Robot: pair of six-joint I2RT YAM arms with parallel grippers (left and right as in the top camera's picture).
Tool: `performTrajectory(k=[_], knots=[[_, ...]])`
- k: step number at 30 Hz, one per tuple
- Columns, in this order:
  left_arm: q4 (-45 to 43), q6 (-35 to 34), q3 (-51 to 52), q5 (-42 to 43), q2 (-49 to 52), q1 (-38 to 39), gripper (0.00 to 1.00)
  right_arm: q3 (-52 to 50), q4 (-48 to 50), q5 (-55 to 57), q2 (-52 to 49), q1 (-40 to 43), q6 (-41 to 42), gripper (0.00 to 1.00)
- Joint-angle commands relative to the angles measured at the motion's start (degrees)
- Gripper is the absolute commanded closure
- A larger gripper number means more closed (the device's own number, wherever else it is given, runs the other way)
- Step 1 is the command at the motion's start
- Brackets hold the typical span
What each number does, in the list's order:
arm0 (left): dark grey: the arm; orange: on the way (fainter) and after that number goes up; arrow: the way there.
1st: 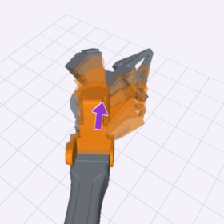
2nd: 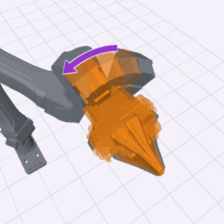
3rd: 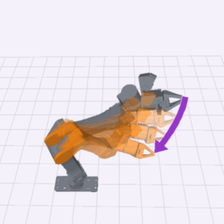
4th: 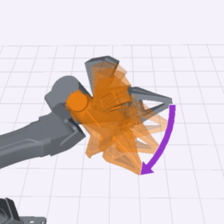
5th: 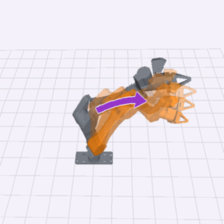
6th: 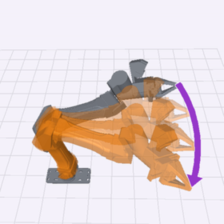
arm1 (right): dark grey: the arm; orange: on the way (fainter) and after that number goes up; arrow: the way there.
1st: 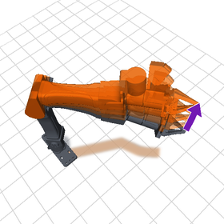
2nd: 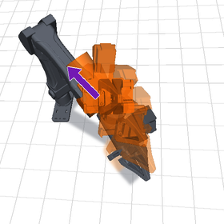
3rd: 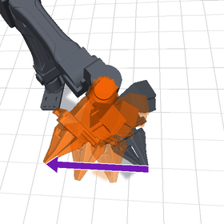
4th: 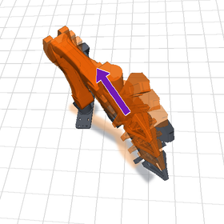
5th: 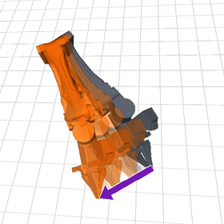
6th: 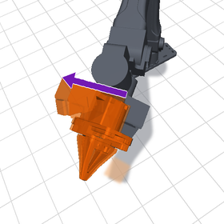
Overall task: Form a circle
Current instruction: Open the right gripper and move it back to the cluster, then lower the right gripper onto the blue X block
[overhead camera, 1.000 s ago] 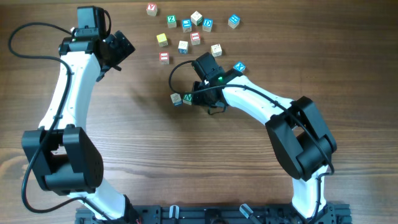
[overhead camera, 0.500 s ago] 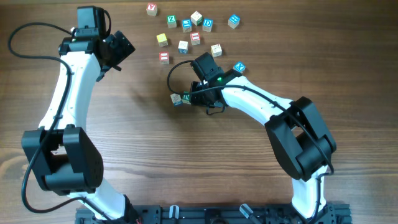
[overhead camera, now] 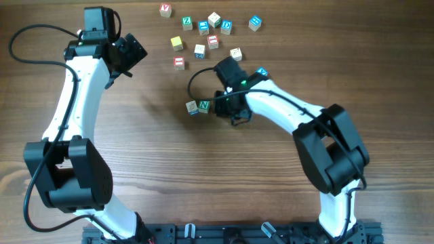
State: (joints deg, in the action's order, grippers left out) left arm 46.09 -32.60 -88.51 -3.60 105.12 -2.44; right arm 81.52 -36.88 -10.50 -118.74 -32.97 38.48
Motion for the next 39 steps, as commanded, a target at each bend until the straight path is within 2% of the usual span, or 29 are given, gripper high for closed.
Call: performTrajectory(k=[1,4,5,7,8,9,10,11,15,17,22,27,33,39], knots=[[-0.2,0.9,-0.5,-0.7,-0.3,-0.3,0.00,9.3,-4.4,0.2,7.1,5.0,-8.0,0.94],[-0.2,0.9,-0.5,-0.8,-0.3,-0.3,0.01,17.2,-10.5,3.2,9.2,8.5,-11.8,0.96],[-0.2,0.9,-0.5,-0.8,-0.3,-0.3,0.00,18.7,-10.8,3.6,9.7,9.9,-15.0,0.93],[-0.2,0.9,-0.5,-0.8,-0.3,-0.3,0.00,19.0,-10.3,3.6,9.8,11.8,-18.6,0.72],[-0.2,0.9,-0.5,-0.7,-0.3,-0.3,0.00,18.9,-10.4,3.7,9.4,12.5,-20.1,0.71],[-0.2,0.9,-0.5,-0.8,-0.3,-0.3,0.00,18.8,-10.7,3.8,9.1,13.3,-21.4,0.64],[-0.2,0.9,-0.5,-0.8,-0.3,-0.3,0.00,18.4,-10.8,4.1,8.5,13.9,-21.9,0.50],[-0.2,0.9,-0.5,-0.8,-0.3,-0.3,0.00,17.9,-10.6,4.5,8.0,14.4,-21.9,0.43],[-0.2,0.9,-0.5,-0.7,-0.3,-0.3,0.00,15.6,-8.9,12.1,5.3,14.8,-22.1,0.31],[-0.2,0.9,-0.5,-0.8,-0.3,-0.3,0.00,15.5,-8.3,12.4,2.5,14.8,-26.8,0.28],[-0.2,0.9,-0.5,-0.8,-0.3,-0.3,0.00,15.5,-5.9,12.4,-4.9,15.0,-34.9,0.28],[-0.2,0.9,-0.5,-0.8,-0.3,-0.3,0.00,15.5,-4.7,12.4,-10.3,15.0,-36.5,0.28],[-0.2,0.9,-0.5,-0.8,-0.3,-0.3,0.00,15.5,-1.4,13.0,-11.2,15.0,-39.0,0.30],[-0.2,0.9,-0.5,-0.8,-0.3,-0.3,0.00,15.9,-1.3,15.2,-9.3,15.0,-40.1,0.40]])
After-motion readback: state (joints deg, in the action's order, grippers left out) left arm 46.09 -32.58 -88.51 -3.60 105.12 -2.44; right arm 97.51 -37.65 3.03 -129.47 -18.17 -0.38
